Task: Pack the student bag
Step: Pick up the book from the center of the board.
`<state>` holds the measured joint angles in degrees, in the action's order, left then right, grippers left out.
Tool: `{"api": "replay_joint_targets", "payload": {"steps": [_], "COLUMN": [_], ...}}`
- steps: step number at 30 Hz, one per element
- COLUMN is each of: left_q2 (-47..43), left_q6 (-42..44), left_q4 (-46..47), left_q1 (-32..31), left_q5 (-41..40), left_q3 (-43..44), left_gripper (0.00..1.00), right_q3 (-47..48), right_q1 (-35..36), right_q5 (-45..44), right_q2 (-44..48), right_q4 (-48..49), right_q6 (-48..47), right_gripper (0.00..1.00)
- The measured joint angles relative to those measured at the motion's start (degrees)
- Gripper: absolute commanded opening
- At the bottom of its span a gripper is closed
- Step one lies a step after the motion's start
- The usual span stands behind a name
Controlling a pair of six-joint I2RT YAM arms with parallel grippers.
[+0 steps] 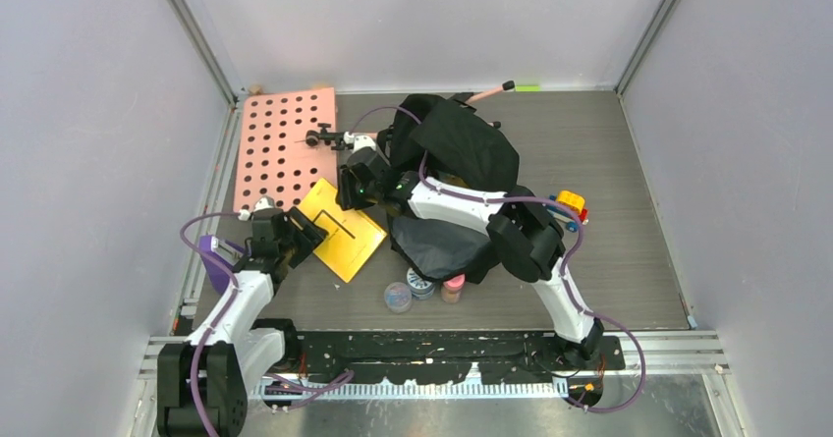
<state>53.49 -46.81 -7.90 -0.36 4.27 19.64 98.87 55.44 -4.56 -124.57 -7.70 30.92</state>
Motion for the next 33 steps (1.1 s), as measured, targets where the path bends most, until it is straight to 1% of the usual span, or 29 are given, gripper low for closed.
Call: {"api": "replay_joint_targets", "payload": {"steps": [3, 9, 13, 17, 21, 28, 33], "left_q2": [1.7, 3.6, 4.3, 4.4, 4.2, 3.9, 3.9], "left_q6": [1.0, 1.9, 2.3, 2.4, 2.5, 2.6, 2.5], "left_q4": [1.1, 1.9, 1.9, 1.9, 1.9, 1.9, 2.0], "left_q1": [0.0, -0.3, -0.4, -0.4, -0.4, -0.4, -0.4], "left_q5": [-0.2, -0.8, -1.3, -1.7, -2.1, -2.5, -2.5], "left_q3": [0.2, 1.1, 1.9, 2.1, 2.2, 2.2, 2.3], "left_gripper": [0.62, 0.59, 0.57, 0.56, 0.55, 0.53, 0.52], "right_q3": [0.0, 0.1, 2.0, 4.6, 6.6, 9.6, 9.7], "right_q1": [-0.9, -2.8, -3.9, -4.5, -4.6, -4.6, -4.3], "right_q5": [2.3, 8.1, 12.2, 14.9, 15.7, 15.6, 14.8], "right_q2": [-1.0, -1.5, -2.3, -3.9, -4.9, -6.8, -7.9], "right_q4": [0.8, 1.2, -1.1, -4.5, -7.4, -11.1, -12.9], "right_q6": [-0.7, -1.5, -2.9, -5.0, -6.7, -8.4, -8.6], "right_gripper": [0.47, 0.64, 0.68, 0.70, 0.71, 0.72, 0.73]}}
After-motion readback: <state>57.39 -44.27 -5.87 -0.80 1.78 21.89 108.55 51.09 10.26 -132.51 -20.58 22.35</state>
